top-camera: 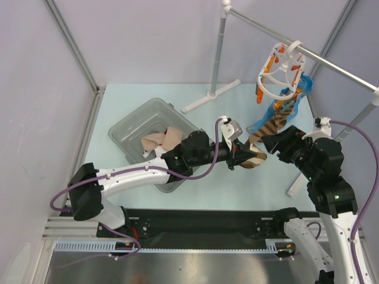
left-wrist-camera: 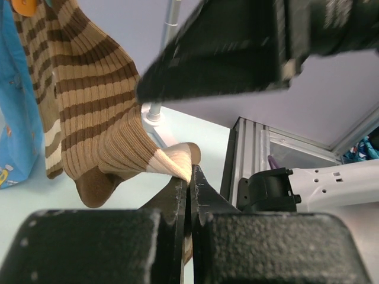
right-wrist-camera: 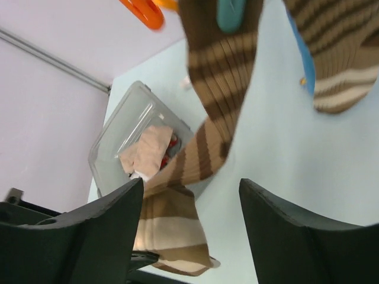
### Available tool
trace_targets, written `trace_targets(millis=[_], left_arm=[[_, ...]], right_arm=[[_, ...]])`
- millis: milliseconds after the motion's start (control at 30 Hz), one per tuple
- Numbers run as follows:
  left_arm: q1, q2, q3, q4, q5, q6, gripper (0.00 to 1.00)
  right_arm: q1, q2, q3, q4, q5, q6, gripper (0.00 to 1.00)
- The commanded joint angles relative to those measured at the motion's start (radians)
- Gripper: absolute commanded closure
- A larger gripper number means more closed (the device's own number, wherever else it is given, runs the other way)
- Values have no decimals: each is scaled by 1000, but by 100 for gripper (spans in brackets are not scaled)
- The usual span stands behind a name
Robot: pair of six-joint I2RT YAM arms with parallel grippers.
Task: Remove the socks clipped to the hanger
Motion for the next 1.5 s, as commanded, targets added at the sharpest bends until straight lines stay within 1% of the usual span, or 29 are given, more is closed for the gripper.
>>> trace_targets(millis=[0, 133, 200, 233, 267, 333, 367, 433, 467, 500, 533, 633, 733, 767, 833, 900, 1000, 1067, 1100, 1133, 1200, 1233, 1300, 1333, 1400, 1433, 1467], left_arm=[[-4, 9, 40, 61, 47, -23, 100], [-4, 0, 25, 75, 42, -36, 100], [-4, -12, 9, 75, 25, -36, 100], [-4, -15, 6, 75, 18, -33, 100], [-4, -20, -3, 72, 4, -30, 100], [6, -32, -12, 70, -16, -33, 100], [12, -34, -17, 73, -18, -39, 100], [39, -38, -21, 73, -9, -65, 100], [52, -38, -23, 72, -4, -73, 99], [76, -38, -21, 70, -4, -76, 99], [87, -40, -17, 53, -5, -76, 99], [134, -46, -15, 43, -10, -88, 99], [185, -57, -23, 52, 17, -118, 98], [196, -55, -23, 49, 19, -119, 98], [222, -47, -11, 43, 25, -122, 97], [242, -37, -4, 44, 39, -128, 97], [250, -29, 6, 39, 50, -130, 97], [250, -26, 14, 36, 60, -128, 98], [250, -26, 12, 38, 70, -131, 98], [248, -26, 9, 39, 74, -135, 99], [250, -26, 3, 43, 77, -142, 100], [250, -26, -1, 43, 71, -142, 100], [254, -23, 0, 29, 62, -150, 100], [259, -21, 2, 26, 68, -159, 100], [285, -20, 2, 30, 88, -196, 100], [294, -20, 2, 30, 103, -207, 100], [309, -21, 3, 30, 111, -220, 100]], right_arm=[[-3, -39, -78, 70, -68, 115, 30], [-1, -28, -164, 177, -80, 156, 35], [-1, -18, -181, 223, -92, 169, 40], [2, -2, -187, 278, -97, 173, 44], [2, 7, -198, 306, -102, 176, 52], [16, 47, -199, 382, -102, 181, 61], [22, 64, -193, 401, -94, 179, 71], [49, 125, -185, 464, -65, 164, 79], [62, 151, -175, 486, -45, 155, 85], [74, 177, -164, 516, -36, 149, 88], [94, 238, -152, 532, -30, 134, 91], [125, 327, -90, 579, -16, 106, 95], [161, 436, -5, 596, 26, 45, 100], [166, 494, 20, 592, 45, 11, 100], [166, 547, 93, 569, 53, -14, 100], [166, 611, 133, 556, 58, -38, 100], [166, 656, 186, 546, 49, -54, 100], [168, 653, 190, 538, 49, -61, 97], [168, 644, 190, 526, 47, -74, 93], [166, 637, 192, 515, 46, -83, 81], [163, 618, 190, 480, 40, -118, 67], [158, 587, 187, 471, 36, -132, 58], [137, 555, 175, 441, -5, -146, 51], [90, 524, 171, 434, -72, -161, 46], [31, 495, 140, 432, -159, -173, 42], [-42, 475, 129, 434, -240, -180, 38], [-74, 464, 121, 441, -288, -183, 36]])
